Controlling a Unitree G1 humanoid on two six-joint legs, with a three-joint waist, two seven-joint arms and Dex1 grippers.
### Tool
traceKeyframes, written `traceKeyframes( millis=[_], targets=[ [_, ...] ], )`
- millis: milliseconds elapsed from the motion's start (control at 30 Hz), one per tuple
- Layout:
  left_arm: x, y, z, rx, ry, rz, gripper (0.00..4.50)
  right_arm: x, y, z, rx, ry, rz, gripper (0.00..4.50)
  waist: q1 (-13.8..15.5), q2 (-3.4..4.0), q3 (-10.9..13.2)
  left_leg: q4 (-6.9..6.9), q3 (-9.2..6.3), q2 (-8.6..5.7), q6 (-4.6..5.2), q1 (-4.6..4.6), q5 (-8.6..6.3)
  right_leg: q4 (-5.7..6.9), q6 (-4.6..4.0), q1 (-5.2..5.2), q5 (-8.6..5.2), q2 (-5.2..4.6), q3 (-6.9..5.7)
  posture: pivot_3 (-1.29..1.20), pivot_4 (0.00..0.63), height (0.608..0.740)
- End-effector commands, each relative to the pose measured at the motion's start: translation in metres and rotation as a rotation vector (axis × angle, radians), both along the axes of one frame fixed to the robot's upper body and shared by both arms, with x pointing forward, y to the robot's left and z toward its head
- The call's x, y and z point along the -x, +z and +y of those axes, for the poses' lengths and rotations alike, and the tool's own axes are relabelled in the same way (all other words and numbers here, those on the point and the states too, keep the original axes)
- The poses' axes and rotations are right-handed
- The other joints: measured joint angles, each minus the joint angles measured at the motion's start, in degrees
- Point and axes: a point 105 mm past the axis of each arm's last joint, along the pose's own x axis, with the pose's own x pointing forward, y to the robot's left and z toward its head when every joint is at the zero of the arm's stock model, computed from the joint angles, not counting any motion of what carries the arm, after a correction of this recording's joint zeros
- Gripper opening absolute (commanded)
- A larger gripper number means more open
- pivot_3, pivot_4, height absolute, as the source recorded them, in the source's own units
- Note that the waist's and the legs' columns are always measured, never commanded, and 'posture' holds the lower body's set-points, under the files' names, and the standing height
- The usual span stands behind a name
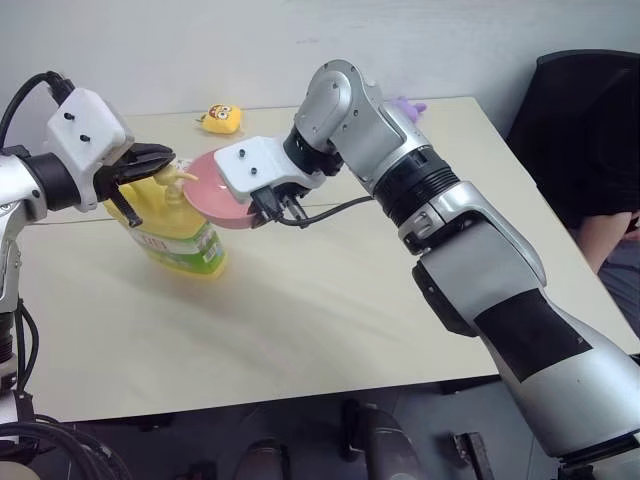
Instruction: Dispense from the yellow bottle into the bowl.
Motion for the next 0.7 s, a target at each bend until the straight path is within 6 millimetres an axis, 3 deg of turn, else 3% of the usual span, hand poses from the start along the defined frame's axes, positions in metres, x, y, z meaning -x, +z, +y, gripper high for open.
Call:
traceKeyframes(
  millis=[33,233,700],
  targets=[
    [-0.003,-0.062,0.0,-0.1,-0.008,0.213,0.21,0.012,0.016,0.012,-0.039,0.067,-0.033,0.0,0.0,0.02,0.0,-0.02,0.01,0.0,0.0,0.02,0.0,0.0,-0.01,0.05,0.0,0.0,0.01,0.0,0.15,0.74],
    [-0.003,-0.066,-0.004,-0.114,-0.019,0.212,0.21,0.012,0.015,0.011,-0.039,0.067,-0.03,0.0,0.0,0.03,0.0,-0.18,0.09,0.02,-0.02,0.73,-0.02,0.09,-0.08,0.25,-0.05,0.01,0.14,0.0,0.15,0.74],
    [-0.001,-0.084,0.005,-0.306,-0.019,0.191,0.21,0.012,0.018,0.012,-0.052,0.061,-0.034,0.0,0.0,0.05,0.0,-0.27,0.08,0.04,-0.03,0.82,-0.04,0.2,-0.12,0.26,-0.07,0.01,0.32,0.0,0.15,0.74]
  ],
)
